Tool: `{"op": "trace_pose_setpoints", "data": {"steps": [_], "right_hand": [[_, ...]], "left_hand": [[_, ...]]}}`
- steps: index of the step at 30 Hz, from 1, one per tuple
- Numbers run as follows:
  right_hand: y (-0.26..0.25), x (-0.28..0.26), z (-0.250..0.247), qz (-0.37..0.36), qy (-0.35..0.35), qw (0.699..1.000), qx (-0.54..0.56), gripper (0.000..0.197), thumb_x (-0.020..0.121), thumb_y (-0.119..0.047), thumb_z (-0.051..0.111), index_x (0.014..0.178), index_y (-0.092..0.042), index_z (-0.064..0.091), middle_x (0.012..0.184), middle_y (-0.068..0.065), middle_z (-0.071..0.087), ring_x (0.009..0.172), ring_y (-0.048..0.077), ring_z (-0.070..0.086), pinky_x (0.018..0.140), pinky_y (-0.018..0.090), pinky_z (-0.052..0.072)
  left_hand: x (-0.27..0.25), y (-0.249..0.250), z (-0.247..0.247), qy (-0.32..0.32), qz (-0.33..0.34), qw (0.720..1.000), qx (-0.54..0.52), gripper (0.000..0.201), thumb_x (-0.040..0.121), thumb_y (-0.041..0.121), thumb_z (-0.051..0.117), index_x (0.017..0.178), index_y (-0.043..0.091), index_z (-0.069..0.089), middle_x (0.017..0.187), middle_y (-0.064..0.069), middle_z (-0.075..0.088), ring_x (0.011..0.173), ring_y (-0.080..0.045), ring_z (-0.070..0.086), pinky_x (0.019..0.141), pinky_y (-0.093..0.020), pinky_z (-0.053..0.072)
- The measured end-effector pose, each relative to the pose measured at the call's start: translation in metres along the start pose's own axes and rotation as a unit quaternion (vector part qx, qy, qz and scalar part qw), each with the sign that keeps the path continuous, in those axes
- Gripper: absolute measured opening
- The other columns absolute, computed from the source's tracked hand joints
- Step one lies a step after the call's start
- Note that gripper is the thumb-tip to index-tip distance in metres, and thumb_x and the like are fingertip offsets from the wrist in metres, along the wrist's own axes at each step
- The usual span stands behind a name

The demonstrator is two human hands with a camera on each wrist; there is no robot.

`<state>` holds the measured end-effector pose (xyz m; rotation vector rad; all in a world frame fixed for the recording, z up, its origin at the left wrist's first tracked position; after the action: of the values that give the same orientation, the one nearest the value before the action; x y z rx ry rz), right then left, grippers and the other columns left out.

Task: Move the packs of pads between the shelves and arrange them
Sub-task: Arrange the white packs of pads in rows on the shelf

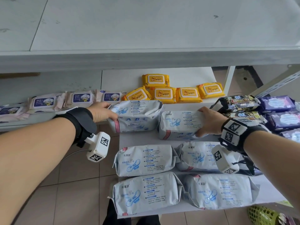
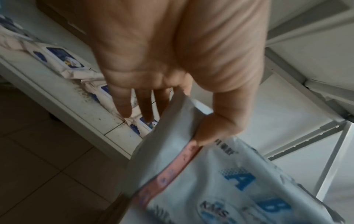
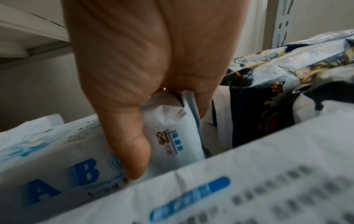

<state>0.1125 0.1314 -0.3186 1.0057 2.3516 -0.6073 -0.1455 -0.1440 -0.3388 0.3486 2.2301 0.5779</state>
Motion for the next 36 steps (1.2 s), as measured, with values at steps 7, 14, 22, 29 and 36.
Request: {"op": "trace_pose_setpoints", "data": {"steps": [7,14,22,29,36], "right_hand": [[0.01,0.015,-0.003,0.037,-0.016,0.992,0.118,0.075,0.058,-0.025,0.087,0.119,-0.025,0.044,0.09,-0.005,0.057,0.079,0.013,0.058,0.059,0.026,0.047],[0.008,0.027,-0.006,0.07,0.0,0.937,0.341,0.065,0.058,-0.015,0.087,0.113,-0.016,0.053,0.101,0.006,0.066,0.092,0.026,0.065,0.084,0.041,0.055],[-0.011,0.025,-0.007,0.089,-0.021,0.872,0.482,0.038,0.065,-0.012,0.079,0.096,-0.008,0.058,0.097,0.017,0.07,0.084,0.033,0.068,0.06,0.038,0.056],[-0.018,0.024,0.002,0.101,-0.022,0.868,0.486,0.048,0.065,-0.023,0.081,0.108,-0.01,0.063,0.103,0.018,0.071,0.096,0.038,0.067,0.084,0.059,0.052],[-0.028,0.01,-0.004,0.099,0.023,0.862,0.496,0.073,0.041,-0.036,0.088,0.104,-0.008,0.063,0.097,0.017,0.072,0.087,0.034,0.071,0.08,0.053,0.056]], "left_hand": [[0.008,0.0,0.005,0.043,0.046,0.998,-0.011,0.06,0.058,0.012,0.083,0.113,0.02,0.061,0.092,0.001,0.064,0.081,-0.019,0.06,0.072,-0.027,0.051],[0.012,-0.012,-0.016,0.058,0.001,0.986,-0.154,0.025,0.065,0.004,0.076,0.085,0.016,0.066,0.077,0.006,0.061,0.074,-0.014,0.056,0.065,-0.02,0.044],[0.0,-0.009,-0.006,-0.001,-0.037,0.932,-0.36,0.008,0.088,0.017,0.06,0.095,0.015,0.064,0.115,-0.02,0.064,0.115,-0.037,0.056,0.104,-0.055,0.038],[-0.007,-0.017,0.0,-0.025,-0.028,0.936,-0.35,0.033,0.082,0.014,0.068,0.115,0.009,0.061,0.11,-0.012,0.066,0.094,-0.026,0.064,0.082,-0.043,0.051],[-0.019,-0.021,-0.001,-0.03,-0.031,0.932,-0.36,0.023,0.08,0.003,0.069,0.1,0.01,0.063,0.119,-0.017,0.064,0.083,-0.02,0.065,0.083,-0.037,0.048]]}}
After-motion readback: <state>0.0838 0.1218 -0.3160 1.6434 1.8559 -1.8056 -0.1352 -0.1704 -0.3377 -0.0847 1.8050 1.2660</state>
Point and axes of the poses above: each hand's wrist, its own x-axis towards the middle knuckle, its own z-axis out of the palm, y = z × x, the point moved 4 cm from there along x, towards the middle knuckle
